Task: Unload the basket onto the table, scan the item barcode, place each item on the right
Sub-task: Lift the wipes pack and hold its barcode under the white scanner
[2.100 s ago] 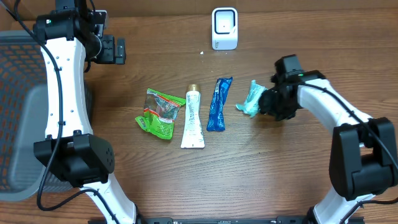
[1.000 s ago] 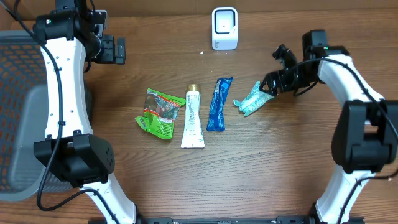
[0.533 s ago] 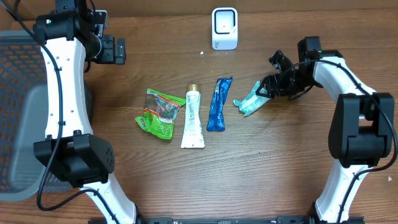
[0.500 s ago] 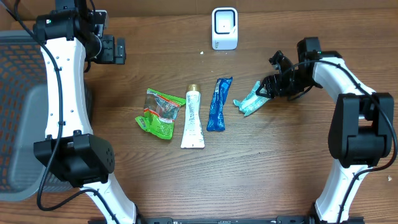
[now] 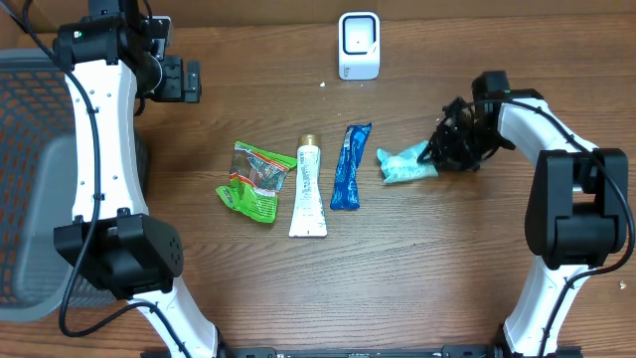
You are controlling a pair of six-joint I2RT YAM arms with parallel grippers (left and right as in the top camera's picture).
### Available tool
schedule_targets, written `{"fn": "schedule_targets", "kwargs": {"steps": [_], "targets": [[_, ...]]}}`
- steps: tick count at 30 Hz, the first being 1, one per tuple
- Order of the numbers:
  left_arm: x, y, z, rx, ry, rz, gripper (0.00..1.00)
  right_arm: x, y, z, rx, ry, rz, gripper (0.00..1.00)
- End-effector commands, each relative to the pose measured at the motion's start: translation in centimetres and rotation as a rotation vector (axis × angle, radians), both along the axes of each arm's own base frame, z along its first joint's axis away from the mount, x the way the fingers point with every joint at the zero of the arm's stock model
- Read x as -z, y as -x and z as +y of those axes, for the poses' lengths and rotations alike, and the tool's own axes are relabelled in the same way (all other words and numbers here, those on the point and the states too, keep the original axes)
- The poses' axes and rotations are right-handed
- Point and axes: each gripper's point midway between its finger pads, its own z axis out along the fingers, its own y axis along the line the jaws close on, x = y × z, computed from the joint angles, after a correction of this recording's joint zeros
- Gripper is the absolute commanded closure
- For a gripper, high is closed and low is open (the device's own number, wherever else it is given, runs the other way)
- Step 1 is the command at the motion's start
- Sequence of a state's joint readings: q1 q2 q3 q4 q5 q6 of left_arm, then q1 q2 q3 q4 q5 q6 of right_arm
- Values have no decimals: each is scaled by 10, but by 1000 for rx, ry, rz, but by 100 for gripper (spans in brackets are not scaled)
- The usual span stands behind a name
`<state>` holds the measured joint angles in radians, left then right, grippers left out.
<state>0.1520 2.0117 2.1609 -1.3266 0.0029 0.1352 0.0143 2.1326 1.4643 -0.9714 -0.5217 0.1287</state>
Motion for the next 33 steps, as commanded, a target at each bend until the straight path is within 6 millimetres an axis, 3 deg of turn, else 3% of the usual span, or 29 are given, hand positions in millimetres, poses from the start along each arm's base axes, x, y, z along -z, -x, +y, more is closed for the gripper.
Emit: {"fn": "schedule_targets", "kwargs": {"steps": [1,5,7,12,15,16,17,20,22,25,27,33], "targets": [[-21,1,0,19,-20,-52,0,9,14,-14,98,70,113,67],[-21,2,0,19,-20,-52,0,10,8,-14,70,78,72,52],[-21,1,0,19,-20,-52,0,11,7,-10,33,75,47,40],[-21,1,0,19,-20,-52,0,20,16,5,-77,76,10,39],[-21,2,0,19,-20,-52,0,26,15,8,-84,76,-11,50],[-21,1,0,19,-20,-52,0,27,15,8,-84,76,-16,58],[-21,2,0,19,-20,-52,0,29,14,8,-84,76,-20,73],[-21,1,0,19,-20,-52,0,27,12,8,-80,75,-27,91],[-21,2,0,19,-20,-52,0,23,10,5,-71,70,-24,96],[-21,2,0,19,-20,-52,0,6,3,4,-54,37,-33,96],[-21,2,0,19,-20,-52,0,-16,-6,4,-58,2,-68,96],[-21,1,0,19,-20,-52,0,-105,-28,19,-148,-115,-316,96]]}}
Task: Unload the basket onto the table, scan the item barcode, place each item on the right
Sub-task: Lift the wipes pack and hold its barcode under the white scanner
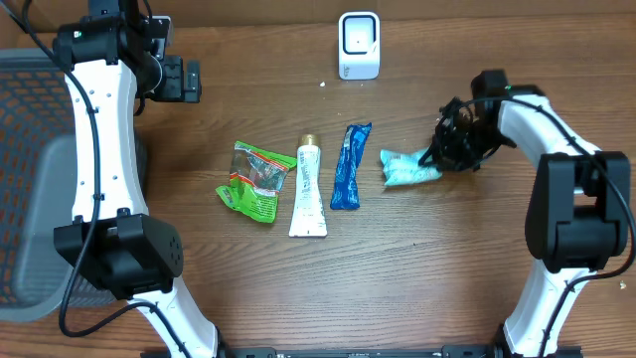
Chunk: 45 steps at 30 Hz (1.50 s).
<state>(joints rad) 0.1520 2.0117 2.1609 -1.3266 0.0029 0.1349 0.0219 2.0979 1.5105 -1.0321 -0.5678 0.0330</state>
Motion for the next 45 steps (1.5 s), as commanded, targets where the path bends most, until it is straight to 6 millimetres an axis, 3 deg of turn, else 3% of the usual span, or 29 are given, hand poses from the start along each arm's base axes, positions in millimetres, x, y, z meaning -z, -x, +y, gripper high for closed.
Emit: {"fn": "schedule_targets", "kwargs": {"steps": [1,6,11,20,30,33,40,45], "targets": [[-21,2,0,19,-20,-52,0,-90,-25,13,-64,-84,-282,96],[-21,2,0,19,-20,-52,0,-159,-15,36,-170,-91,-509,96],[-21,1,0,19,-20,-52,0,-208,-3,55,-226,-70,-674,96],[-21,1,0,19,-20,-52,0,-255,14,80,-251,54,-861,96],[-21,2,0,19,-20,-52,0,-263,12,80,-156,121,-875,96],[-21,1,0,19,-20,-52,0,-259,2,69,-80,181,-868,96],[-21,2,0,19,-20,-52,0,-233,-68,58,78,490,-980,96],[-21,2,0,19,-20,-52,0,-234,-121,64,-85,700,-1216,96]]}}
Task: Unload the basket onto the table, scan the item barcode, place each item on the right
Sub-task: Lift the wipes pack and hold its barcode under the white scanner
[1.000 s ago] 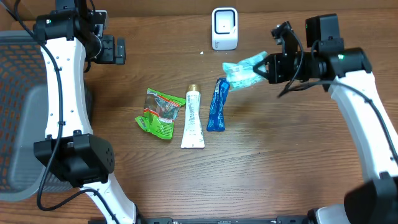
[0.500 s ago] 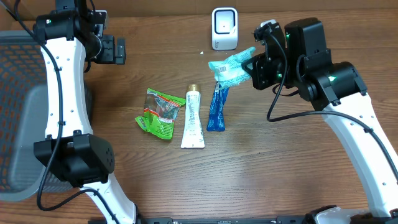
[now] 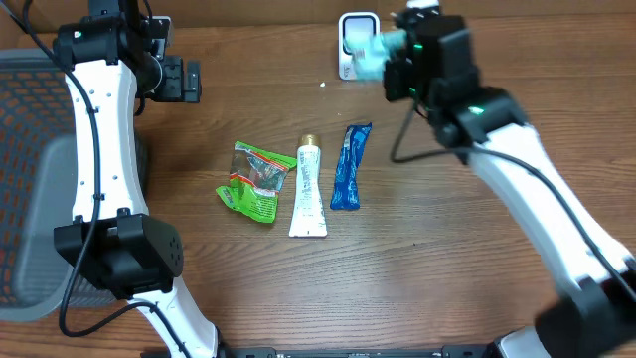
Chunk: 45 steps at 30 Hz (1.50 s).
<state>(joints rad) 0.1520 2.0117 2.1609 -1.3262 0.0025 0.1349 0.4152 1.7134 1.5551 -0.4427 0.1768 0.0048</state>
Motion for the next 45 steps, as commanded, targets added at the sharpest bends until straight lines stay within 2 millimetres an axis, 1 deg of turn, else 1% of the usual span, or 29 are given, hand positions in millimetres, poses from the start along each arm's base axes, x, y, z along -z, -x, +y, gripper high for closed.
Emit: {"fn": "schedule_targets", "kwargs": {"steps": [1,3,5,7,11,13,16,22,24,30,34,36,41,45], "targets": [[-21,2,0,20,-20,-52,0,-5,-33,-13,-19,311,-159,96],[-21,2,0,20,-20,-51,0,-10,-48,-9,-76,452,-244,96],[-21,2,0,20,-20,-52,0,-17,-61,-9,-71,546,-322,96],[-21,2,0,20,-20,-52,0,-27,-73,-12,-18,583,-391,96],[-21,2,0,20,-20,-51,0,-43,-89,-14,42,659,-520,96],[-21,2,0,20,-20,-52,0,-45,-94,-11,36,709,-559,96],[-21,2,0,20,-20,-52,0,-33,-102,-6,14,799,-584,96],[-21,2,0,20,-20,-51,0,20,-122,3,-46,965,-570,96],[-21,2,0,20,-20,-52,0,32,-126,5,-55,990,-572,96],[-21,2,0,20,-20,-51,0,64,-135,11,-80,1087,-588,96],[-21,2,0,20,-20,-51,0,80,-138,14,-112,1177,-603,96],[-21,2,0,20,-20,-52,0,83,-139,18,-132,1173,-610,96],[-21,2,0,20,-20,-52,0,82,-139,30,-189,1151,-657,96],[-21,2,0,20,-20,-51,0,82,-138,33,-195,1140,-662,96]]}}
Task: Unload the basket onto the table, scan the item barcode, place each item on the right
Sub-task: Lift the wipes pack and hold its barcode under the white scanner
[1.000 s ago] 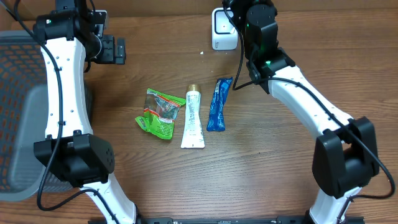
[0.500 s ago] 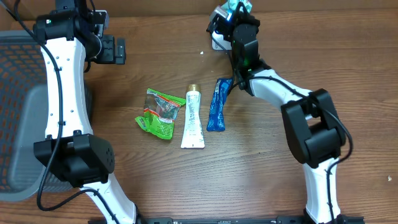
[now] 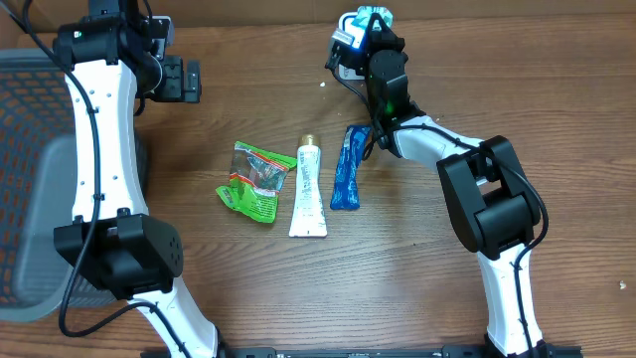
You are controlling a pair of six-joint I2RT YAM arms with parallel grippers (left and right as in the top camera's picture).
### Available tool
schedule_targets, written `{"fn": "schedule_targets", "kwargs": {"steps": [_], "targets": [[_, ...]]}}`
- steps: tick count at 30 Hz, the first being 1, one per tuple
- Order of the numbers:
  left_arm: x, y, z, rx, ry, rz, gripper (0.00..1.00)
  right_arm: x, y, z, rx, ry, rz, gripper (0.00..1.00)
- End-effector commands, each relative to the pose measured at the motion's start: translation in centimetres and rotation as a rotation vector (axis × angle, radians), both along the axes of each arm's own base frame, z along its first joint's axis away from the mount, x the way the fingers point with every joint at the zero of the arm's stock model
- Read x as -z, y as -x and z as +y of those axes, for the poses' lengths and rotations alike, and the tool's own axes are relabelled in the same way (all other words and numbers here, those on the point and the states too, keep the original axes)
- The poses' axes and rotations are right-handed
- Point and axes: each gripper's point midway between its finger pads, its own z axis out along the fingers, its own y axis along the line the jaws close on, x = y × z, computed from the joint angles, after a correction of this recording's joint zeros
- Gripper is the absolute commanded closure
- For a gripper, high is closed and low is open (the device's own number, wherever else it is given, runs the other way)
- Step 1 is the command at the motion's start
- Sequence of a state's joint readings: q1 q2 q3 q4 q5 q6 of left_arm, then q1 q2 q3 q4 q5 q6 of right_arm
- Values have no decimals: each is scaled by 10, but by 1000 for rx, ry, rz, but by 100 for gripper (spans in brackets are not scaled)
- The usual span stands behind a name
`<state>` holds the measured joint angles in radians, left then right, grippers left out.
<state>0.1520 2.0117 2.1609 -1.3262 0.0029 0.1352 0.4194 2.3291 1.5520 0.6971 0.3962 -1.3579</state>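
Note:
My right gripper (image 3: 371, 30) is shut on a small teal packet (image 3: 375, 16) and holds it right over the white barcode scanner (image 3: 345, 50) at the far middle of the table. The packet and the gripper hide most of the scanner's face. My left gripper (image 3: 189, 81) hangs at the far left, well away from the scanner, its fingers apart with nothing between them.
Three more items lie in a row mid-table: a green packet (image 3: 253, 181), a white tube (image 3: 308, 189) and a blue packet (image 3: 350, 166). A grey mesh basket (image 3: 30, 179) stands off the left edge. The right arm stretches across the table's right half.
My right gripper, with the teal packet, has moved left from just right of the scanner to directly above it, and the arm's pose has changed. The left arm has not moved.
My right gripper was down on the teal packet at the right of the table, and a second later still there with the packet shifted slightly. Then it held the packet up beside the scanner, and now over the scanner. The other three items stayed put.

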Motion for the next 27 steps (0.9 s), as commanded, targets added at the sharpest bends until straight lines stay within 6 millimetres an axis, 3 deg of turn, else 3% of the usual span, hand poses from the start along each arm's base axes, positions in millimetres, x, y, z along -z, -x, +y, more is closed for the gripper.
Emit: {"fn": "schedule_targets", "kwargs": {"steps": [1,27], "targets": [[-21,2,0,19,-20,-52,0,-17,-1,9,-33,-19,-41,96],[-21,2,0,19,-20,-52,0,-25,2,16,-46,-53,-58,96]]}}
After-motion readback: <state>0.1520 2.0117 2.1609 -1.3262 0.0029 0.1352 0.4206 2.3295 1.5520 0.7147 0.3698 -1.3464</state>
